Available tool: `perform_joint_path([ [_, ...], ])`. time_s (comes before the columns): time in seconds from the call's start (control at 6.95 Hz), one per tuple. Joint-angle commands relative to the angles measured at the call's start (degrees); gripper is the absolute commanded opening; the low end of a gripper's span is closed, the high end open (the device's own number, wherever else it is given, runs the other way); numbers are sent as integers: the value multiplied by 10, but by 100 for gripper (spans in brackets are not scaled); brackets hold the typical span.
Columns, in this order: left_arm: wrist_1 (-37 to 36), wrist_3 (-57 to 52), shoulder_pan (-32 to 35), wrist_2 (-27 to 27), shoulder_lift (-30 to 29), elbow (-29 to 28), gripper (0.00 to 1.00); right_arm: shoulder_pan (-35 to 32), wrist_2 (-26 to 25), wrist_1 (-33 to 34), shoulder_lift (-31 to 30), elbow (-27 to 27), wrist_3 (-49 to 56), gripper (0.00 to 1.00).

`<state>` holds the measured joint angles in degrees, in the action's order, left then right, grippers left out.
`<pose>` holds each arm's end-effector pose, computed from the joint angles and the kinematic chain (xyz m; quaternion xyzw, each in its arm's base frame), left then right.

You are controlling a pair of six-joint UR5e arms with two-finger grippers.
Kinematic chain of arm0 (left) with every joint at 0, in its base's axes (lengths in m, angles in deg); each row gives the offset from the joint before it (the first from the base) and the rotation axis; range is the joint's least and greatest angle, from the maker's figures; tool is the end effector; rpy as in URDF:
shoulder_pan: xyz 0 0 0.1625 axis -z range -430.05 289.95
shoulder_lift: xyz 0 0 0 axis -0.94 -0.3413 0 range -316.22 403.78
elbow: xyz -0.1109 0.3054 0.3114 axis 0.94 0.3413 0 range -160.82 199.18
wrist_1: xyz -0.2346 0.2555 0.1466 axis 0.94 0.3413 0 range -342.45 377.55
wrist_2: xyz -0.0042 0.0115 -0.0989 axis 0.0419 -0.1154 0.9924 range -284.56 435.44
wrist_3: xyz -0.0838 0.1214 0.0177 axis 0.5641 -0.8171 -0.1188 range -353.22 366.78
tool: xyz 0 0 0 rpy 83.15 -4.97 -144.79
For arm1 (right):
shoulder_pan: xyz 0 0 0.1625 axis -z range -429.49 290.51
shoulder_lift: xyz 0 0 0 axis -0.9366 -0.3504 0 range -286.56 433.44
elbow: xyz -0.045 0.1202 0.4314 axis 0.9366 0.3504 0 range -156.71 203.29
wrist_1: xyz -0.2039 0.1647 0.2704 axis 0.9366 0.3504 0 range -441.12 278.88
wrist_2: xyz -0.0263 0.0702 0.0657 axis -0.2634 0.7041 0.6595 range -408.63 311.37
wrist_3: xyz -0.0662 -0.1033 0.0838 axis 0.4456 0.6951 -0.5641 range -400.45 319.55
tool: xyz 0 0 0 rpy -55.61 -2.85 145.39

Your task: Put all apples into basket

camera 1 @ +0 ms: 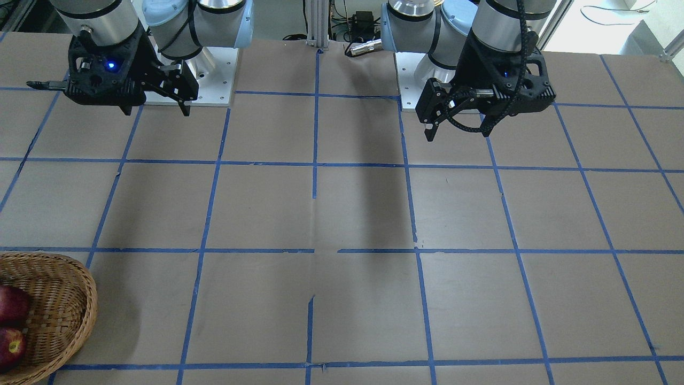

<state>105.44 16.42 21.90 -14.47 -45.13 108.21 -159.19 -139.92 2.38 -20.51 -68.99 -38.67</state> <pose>-0.1489 -0.4488 0.4842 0.0670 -0.9971 0.0361 0.0044 0.1279 -0.4086 0.4653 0.0133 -0.9990 -0.0424 0.0105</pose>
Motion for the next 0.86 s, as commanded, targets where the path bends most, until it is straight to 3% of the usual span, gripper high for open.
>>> perform_joint_path([
  [0.0, 0, 0, 0, 0, 0, 0, 100, 2, -1, 3, -7, 8, -1, 100],
  [0.72, 0, 0, 0, 0, 1, 0, 100, 3, -1, 3, -7, 15, 6, 100],
])
